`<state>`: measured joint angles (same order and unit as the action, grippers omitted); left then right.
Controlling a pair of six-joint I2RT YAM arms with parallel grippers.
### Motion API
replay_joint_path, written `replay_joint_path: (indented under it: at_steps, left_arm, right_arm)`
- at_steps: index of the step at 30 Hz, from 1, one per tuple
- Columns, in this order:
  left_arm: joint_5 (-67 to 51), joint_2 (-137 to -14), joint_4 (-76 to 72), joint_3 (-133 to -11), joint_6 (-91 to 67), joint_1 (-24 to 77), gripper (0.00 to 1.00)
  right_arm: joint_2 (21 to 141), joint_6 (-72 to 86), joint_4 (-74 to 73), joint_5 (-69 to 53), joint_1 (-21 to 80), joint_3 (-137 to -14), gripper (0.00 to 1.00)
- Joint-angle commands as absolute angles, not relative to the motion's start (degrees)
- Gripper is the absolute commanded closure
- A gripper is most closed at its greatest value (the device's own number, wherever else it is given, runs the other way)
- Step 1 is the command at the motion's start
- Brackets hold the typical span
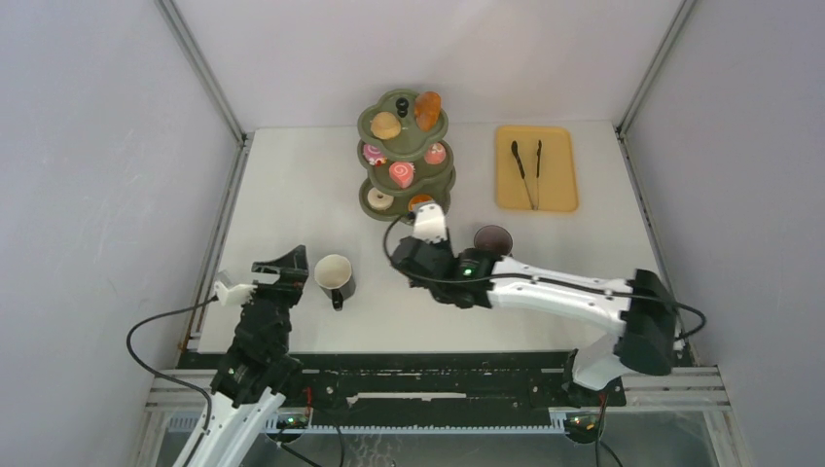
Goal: Serve the afternoon tea
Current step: Pick up the cup at the center of the board.
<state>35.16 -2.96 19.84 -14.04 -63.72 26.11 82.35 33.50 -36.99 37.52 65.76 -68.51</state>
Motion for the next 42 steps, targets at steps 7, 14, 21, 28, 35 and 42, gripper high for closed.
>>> replay_joint_path:
  at_steps: [7, 14, 21, 28, 35, 42]
  left_arm:
    - [45.4, -1.9, 30.5, -25.3, -70.9, 25.9, 0.0]
    - [50.7, 0.0, 35.5, -31.1, -72.2, 25.9, 0.0]
    - [51.8, 1.6, 40.7, -35.5, -72.3, 25.9, 0.0]
    - [51.0, 2.7, 43.1, -39.2, -71.2, 25.9, 0.0]
    - [50.1, 3.6, 43.9, -41.1, -70.5, 25.9, 0.0]
    - [48.8, 4.0, 43.5, -41.2, -69.8, 25.9, 0.0]
  right_arm:
    - [101.8, 40.5, -37.4, 36.9, 74.7, -87.5, 0.44]
    - [111.0, 42.1, -40.4, 35.6, 77.3, -98.9, 0.43]
    - [118.0, 42.1, -41.5, 32.7, 77.9, -106.6, 0.39]
    - [123.8, 42.6, -43.4, 31.4, 78.1, -112.8, 0.36]
    - [128.7, 44.9, -48.1, 31.4, 77.3, -118.5, 0.36]
    - [130.9, 45.6, -47.0, 29.6, 75.1, -117.9, 0.36]
